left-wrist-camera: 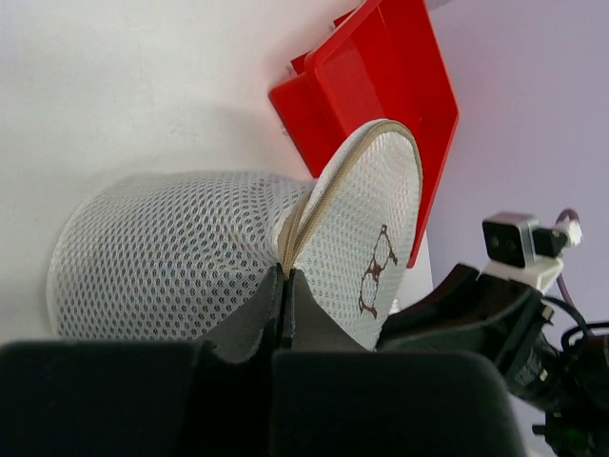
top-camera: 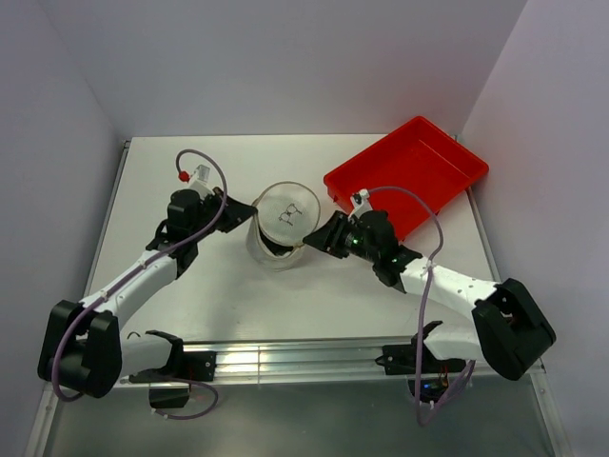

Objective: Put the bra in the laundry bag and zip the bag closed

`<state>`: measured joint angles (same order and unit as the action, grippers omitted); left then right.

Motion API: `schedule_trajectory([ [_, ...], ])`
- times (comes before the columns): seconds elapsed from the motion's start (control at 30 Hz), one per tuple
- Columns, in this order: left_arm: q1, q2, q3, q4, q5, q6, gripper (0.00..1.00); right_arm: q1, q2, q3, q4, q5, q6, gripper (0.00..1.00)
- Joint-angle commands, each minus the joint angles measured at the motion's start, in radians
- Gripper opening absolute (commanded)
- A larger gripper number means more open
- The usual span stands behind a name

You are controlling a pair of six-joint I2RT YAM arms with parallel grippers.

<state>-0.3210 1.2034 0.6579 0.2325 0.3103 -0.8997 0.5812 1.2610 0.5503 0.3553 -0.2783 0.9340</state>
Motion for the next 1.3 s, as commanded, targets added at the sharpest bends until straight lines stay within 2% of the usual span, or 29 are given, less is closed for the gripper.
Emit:
schedule_trajectory([
  [0.0, 0.003, 0.024, 0.071, 0.102, -0.002, 0.027, 0.00, 0.014, -0.071, -0.006, 0.019, 0.073, -0.006, 0.51],
  [0.03, 0.003, 0.028, 0.072, 0.108, 0.009, 0.028, 0.00, 0.014, -0.078, -0.003, 0.007, 0.086, -0.011, 0.62],
  [0.1, 0.003, 0.035, 0.068, 0.114, 0.027, 0.033, 0.00, 0.009, -0.092, 0.003, -0.004, 0.111, -0.021, 0.70],
  [0.7, 0.003, 0.070, 0.085, 0.120, 0.104, 0.053, 0.00, -0.104, 0.113, 0.109, 0.120, 0.031, 0.049, 0.65],
  [0.77, 0.003, 0.082, 0.088, 0.129, 0.112, 0.051, 0.00, -0.110, 0.143, 0.114, 0.135, 0.011, 0.058, 0.58],
  [0.8, 0.003, 0.087, 0.092, 0.134, 0.113, 0.050, 0.00, -0.112, 0.149, 0.112, 0.146, 0.007, 0.061, 0.49],
  [0.9, 0.003, 0.101, 0.100, 0.137, 0.115, 0.047, 0.00, -0.112, 0.161, 0.106, 0.185, -0.030, 0.078, 0.37],
  [1.07, 0.003, 0.102, 0.101, 0.137, 0.092, 0.042, 0.00, -0.112, 0.170, 0.097, 0.208, -0.093, 0.106, 0.40],
  [1.1, 0.003, 0.105, 0.108, 0.131, 0.081, 0.044, 0.00, -0.110, 0.166, 0.086, 0.224, -0.096, 0.115, 0.36],
  [1.2, 0.003, 0.123, 0.137, 0.096, 0.036, 0.053, 0.00, -0.107, 0.126, 0.051, 0.274, -0.075, 0.155, 0.05],
  [1.23, 0.003, 0.130, 0.147, 0.082, 0.026, 0.058, 0.05, -0.106, 0.115, 0.051, 0.260, -0.064, 0.155, 0.02],
  [1.27, 0.003, 0.142, 0.158, 0.074, 0.021, 0.061, 0.20, -0.103, 0.106, 0.050, 0.257, -0.055, 0.157, 0.00],
])
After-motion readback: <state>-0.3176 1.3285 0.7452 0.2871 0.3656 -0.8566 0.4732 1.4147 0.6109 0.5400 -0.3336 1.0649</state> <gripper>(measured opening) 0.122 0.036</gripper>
